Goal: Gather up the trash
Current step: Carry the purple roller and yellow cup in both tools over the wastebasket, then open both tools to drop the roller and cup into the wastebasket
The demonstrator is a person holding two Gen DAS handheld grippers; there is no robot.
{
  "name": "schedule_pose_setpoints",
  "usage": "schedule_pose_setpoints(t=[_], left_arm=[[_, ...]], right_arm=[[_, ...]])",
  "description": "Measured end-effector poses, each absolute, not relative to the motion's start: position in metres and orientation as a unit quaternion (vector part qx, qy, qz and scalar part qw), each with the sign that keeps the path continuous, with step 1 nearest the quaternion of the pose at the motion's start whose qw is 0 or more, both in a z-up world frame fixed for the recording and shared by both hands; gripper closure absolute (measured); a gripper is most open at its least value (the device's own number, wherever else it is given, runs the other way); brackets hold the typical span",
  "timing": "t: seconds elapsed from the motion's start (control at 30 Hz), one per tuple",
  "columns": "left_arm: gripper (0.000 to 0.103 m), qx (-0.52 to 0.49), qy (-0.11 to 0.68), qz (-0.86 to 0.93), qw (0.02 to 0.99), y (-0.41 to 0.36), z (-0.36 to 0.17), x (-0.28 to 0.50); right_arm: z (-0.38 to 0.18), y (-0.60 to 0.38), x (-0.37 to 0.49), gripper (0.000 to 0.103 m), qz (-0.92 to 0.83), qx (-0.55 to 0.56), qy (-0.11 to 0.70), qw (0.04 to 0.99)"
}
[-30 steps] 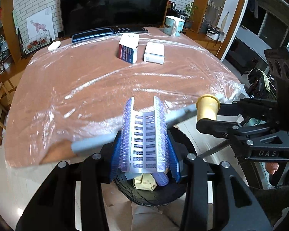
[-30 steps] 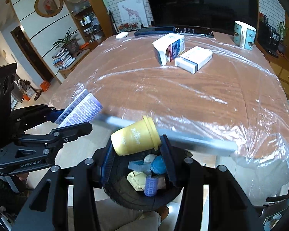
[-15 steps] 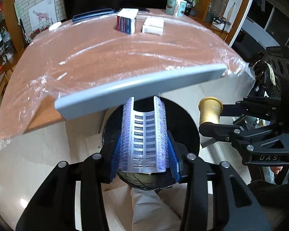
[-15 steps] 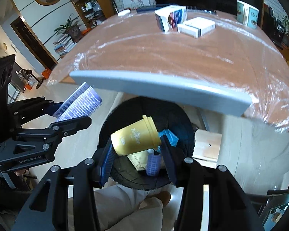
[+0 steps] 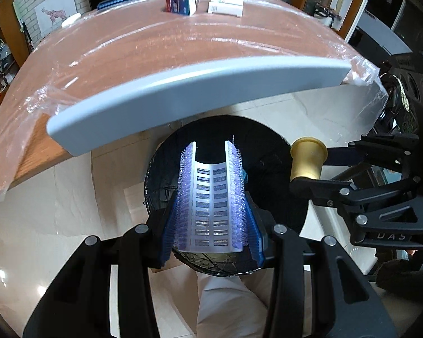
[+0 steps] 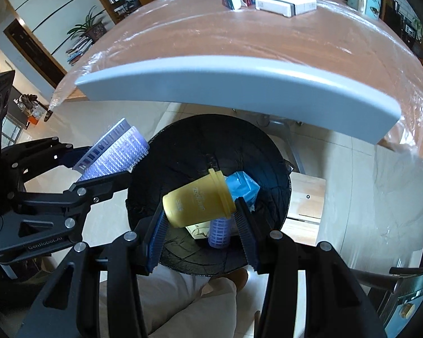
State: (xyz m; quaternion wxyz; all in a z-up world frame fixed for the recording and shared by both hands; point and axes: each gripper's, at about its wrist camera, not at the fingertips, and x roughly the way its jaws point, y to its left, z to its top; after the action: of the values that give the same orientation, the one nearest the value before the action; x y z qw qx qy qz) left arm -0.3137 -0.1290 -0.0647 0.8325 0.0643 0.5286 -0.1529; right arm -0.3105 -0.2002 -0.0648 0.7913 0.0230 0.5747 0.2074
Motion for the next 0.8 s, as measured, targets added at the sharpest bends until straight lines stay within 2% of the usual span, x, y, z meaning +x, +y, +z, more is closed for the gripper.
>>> schedule_pose_setpoints(t=[0.8], left_arm=[[0.059,0.077,0.555,-0.157,0.813,-0.133,-0.094,-0.289]], right_arm=[[-0.099,-0.190,-0.296,0.055,0.174,0.028,0.601,0.780]])
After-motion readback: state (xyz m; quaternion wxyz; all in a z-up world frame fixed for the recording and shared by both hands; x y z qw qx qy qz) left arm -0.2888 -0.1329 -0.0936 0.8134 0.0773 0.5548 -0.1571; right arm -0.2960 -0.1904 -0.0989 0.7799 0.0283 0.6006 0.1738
